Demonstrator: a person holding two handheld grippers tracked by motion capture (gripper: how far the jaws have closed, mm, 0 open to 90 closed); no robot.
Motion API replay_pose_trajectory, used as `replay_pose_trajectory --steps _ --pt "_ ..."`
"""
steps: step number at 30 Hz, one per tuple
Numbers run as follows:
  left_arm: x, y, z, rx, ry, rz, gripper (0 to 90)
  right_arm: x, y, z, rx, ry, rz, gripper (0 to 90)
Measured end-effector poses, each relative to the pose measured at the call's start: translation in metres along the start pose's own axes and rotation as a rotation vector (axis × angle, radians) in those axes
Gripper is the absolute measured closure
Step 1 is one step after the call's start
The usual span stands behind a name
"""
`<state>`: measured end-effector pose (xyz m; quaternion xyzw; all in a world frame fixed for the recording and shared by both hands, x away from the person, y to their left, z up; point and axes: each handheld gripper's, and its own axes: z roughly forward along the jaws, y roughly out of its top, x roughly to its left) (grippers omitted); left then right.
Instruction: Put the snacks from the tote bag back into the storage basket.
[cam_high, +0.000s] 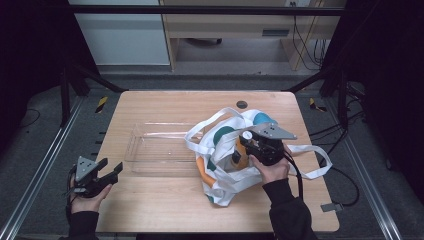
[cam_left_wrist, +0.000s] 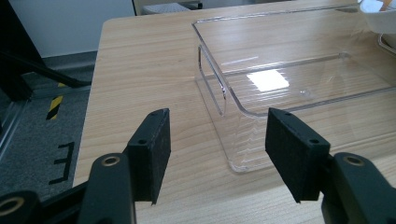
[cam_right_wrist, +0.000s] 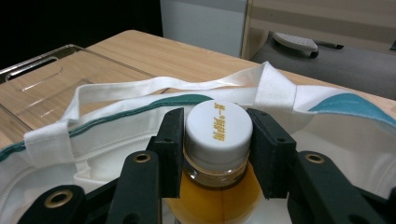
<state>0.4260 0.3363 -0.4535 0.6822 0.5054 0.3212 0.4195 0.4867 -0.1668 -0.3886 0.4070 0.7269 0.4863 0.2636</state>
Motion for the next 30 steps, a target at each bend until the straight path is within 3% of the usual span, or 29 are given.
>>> replay_pose_trajectory --steps 7,14,23,30 --pt "0.0 0.001 -0.002 -0.035 -0.017 -0.012 37.5 0.001 0.007 -0.012 -0.021 0.011 -0.011 59.0" --pt "-0.003 0.003 -0.003 -0.07 -0.055 0.01 33.4 -0.001 0.016 -0.026 -0.035 0.025 -0.018 59.0" --pt "-0.003 0.003 -0.003 -0.069 -0.057 0.015 31.9 0.003 0.038 -0.049 -0.045 -0.008 -0.087 59.1" --pt "-0.006 0.004 -0.003 -0.068 -0.067 0.02 31.4 -0.001 0.051 -0.069 -0.072 -0.002 -0.089 59.1"
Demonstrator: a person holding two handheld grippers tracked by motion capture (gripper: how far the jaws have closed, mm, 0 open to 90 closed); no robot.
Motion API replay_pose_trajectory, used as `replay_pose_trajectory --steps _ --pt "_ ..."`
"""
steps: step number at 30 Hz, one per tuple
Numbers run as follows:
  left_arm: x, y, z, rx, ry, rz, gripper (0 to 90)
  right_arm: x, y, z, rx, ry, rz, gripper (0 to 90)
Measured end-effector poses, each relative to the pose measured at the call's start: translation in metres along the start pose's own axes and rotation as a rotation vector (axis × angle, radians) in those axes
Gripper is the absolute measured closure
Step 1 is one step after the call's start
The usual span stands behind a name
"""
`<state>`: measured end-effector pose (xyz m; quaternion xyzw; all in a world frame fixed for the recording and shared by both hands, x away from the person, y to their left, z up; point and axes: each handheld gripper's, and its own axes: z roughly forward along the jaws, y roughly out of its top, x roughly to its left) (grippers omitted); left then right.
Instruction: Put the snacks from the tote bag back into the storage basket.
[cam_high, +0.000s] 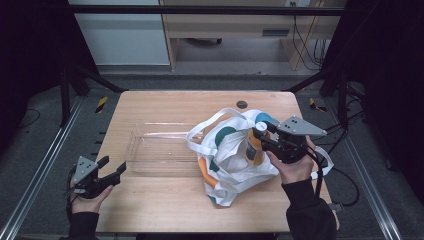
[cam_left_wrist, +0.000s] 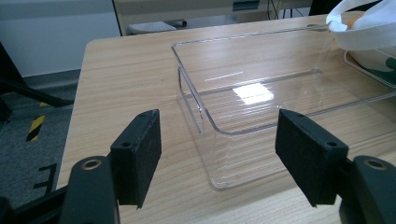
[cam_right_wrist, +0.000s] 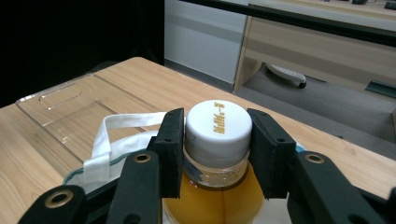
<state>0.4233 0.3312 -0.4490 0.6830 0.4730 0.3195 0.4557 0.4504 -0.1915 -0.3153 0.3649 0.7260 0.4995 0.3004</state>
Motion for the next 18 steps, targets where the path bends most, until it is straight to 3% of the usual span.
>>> replay_pose_trajectory --steps 18 --pt "0.0 0.0 -0.002 0.0 0.002 -0.004 30.7 0.019 0.047 -0.009 -0.051 0.059 -0.039 59.1"
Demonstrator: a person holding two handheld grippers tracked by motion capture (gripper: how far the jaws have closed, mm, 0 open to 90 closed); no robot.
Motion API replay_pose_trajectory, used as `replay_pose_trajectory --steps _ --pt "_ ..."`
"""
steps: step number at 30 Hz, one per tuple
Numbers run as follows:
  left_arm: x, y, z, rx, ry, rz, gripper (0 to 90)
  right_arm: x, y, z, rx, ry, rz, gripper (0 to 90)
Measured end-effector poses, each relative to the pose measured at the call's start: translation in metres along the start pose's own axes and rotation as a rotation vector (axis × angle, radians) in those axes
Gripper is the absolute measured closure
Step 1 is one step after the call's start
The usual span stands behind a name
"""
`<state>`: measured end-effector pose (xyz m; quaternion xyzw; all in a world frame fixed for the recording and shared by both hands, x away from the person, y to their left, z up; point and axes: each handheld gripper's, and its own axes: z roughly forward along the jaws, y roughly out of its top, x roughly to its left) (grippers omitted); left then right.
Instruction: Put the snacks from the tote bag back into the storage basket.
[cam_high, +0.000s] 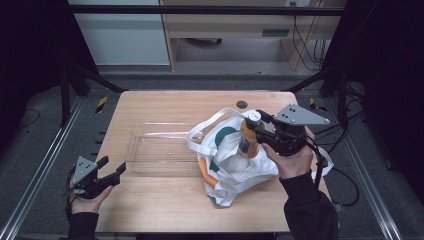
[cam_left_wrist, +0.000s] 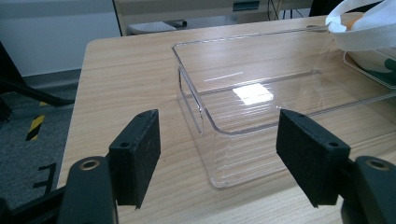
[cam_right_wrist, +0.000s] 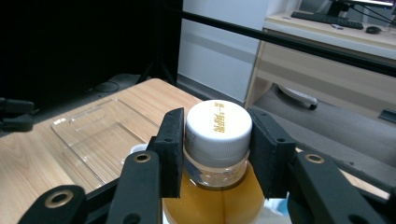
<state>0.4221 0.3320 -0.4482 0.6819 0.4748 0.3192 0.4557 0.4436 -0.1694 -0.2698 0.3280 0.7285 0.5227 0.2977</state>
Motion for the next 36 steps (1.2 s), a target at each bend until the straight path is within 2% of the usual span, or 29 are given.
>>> replay_pose_trajectory --steps 17,28,36 --pt "0.001 0.0 0.0 0.004 0.006 -0.007 30.8 0.027 0.037 0.03 -0.024 0.061 -0.019 59.2" --pt "0.001 0.0 0.0 0.003 0.006 -0.016 30.8 0.05 0.059 0.06 -0.033 0.101 -0.023 59.2" --pt "0.002 0.0 0.0 0.001 0.008 -0.014 30.8 0.072 0.063 0.088 -0.03 0.138 -0.028 59.1"
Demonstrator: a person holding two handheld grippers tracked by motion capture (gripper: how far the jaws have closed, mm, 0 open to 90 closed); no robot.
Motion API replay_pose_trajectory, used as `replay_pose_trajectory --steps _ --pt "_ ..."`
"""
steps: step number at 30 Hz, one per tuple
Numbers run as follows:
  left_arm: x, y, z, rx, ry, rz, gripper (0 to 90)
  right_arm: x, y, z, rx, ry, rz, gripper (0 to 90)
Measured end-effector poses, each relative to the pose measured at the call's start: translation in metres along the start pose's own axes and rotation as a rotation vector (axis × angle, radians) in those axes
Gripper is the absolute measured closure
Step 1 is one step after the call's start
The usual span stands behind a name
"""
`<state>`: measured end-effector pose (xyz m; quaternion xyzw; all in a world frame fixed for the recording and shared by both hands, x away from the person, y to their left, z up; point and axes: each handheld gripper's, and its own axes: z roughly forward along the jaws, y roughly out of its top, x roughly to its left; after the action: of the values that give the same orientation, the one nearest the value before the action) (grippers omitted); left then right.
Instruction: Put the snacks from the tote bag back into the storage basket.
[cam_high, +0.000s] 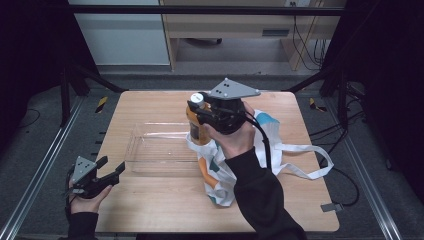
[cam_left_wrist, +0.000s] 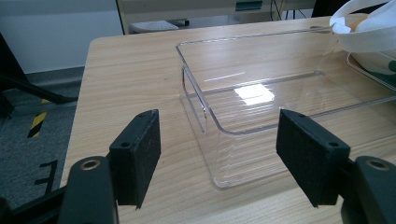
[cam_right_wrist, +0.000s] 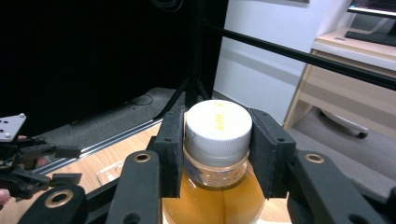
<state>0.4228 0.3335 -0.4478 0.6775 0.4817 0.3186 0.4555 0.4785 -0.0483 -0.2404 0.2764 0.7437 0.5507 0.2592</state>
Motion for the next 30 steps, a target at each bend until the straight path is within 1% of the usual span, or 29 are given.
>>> replay_pose_trajectory --steps 5,10,20,21,26,29,30 --pt "0.0 0.0 0.0 0.001 0.0 0.001 30.8 0.01 -0.002 0.019 0.012 0.023 0.0 59.2" --pt "0.001 0.0 0.001 0.002 -0.001 0.0 30.8 0.018 -0.004 0.036 0.025 0.031 -0.002 59.2" --pt "0.002 0.0 -0.002 -0.004 0.0 -0.002 30.8 0.035 -0.01 0.06 0.039 0.042 -0.002 59.2" --pt "0.001 0.0 -0.002 -0.007 0.001 -0.008 30.8 0.037 -0.012 0.063 0.042 0.044 -0.002 59.1" --pt "0.002 0.0 -0.002 -0.007 0.001 -0.01 30.8 0.039 -0.025 0.076 0.068 0.046 0.012 59.2" --pt "0.002 0.0 -0.002 -0.005 0.002 -0.007 30.8 0.039 -0.033 0.082 0.083 0.039 0.023 59.1" --pt "0.002 0.0 -0.002 -0.003 0.002 0.0 30.8 0.038 -0.035 0.084 0.087 0.039 0.026 59.1"
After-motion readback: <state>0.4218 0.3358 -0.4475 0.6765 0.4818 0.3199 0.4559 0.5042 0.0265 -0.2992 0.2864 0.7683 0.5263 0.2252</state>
